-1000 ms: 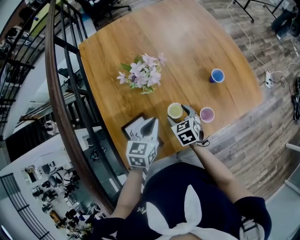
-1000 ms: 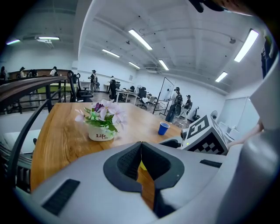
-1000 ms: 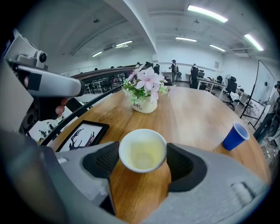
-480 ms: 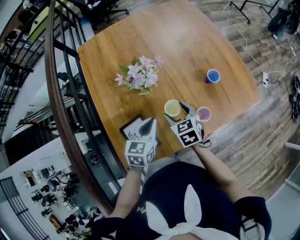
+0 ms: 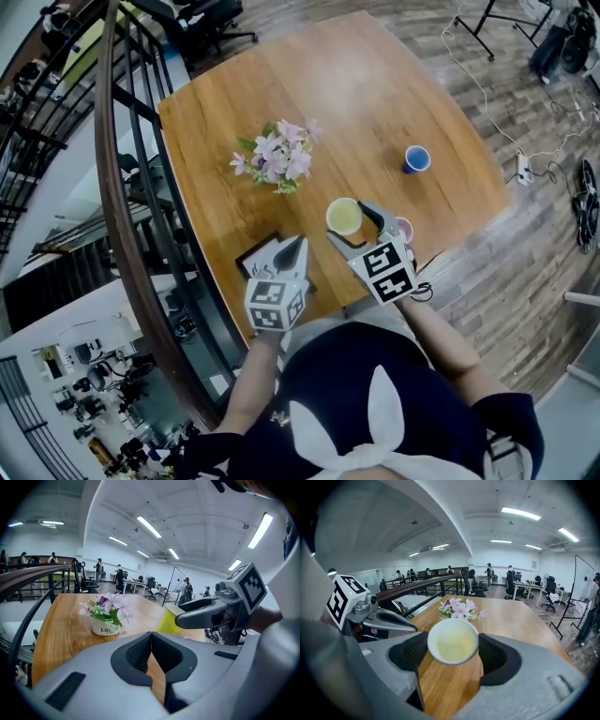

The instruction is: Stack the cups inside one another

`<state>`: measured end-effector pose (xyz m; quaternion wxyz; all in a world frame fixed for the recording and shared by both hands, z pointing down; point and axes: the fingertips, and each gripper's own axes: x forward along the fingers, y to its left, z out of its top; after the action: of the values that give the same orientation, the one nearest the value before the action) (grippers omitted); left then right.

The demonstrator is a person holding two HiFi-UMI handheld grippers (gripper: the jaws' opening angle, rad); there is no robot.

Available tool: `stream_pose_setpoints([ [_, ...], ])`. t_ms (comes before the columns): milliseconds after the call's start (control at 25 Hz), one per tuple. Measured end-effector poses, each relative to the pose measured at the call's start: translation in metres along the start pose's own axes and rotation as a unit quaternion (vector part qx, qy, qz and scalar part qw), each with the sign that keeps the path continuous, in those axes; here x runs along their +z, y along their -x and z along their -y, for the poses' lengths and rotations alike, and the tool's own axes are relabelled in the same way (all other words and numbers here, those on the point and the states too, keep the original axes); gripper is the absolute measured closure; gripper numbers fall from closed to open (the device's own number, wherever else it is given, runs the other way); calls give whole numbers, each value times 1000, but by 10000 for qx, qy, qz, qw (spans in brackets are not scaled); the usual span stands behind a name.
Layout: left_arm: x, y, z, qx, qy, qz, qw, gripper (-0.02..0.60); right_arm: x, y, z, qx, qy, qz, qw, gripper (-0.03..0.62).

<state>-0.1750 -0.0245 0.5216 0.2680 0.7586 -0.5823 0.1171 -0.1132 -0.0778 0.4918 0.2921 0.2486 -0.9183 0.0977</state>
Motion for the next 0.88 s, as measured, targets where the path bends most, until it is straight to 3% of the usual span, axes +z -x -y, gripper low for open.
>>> stream_pose_setpoints([
  [520, -5, 7, 21, -53, -26, 44, 10000, 565, -5, 43, -6, -19, -1, 127, 9999, 258],
  [880, -9, -5, 44, -260, -123, 40, 9996, 565, -33, 68, 24, -451, -330, 17, 9984, 258],
])
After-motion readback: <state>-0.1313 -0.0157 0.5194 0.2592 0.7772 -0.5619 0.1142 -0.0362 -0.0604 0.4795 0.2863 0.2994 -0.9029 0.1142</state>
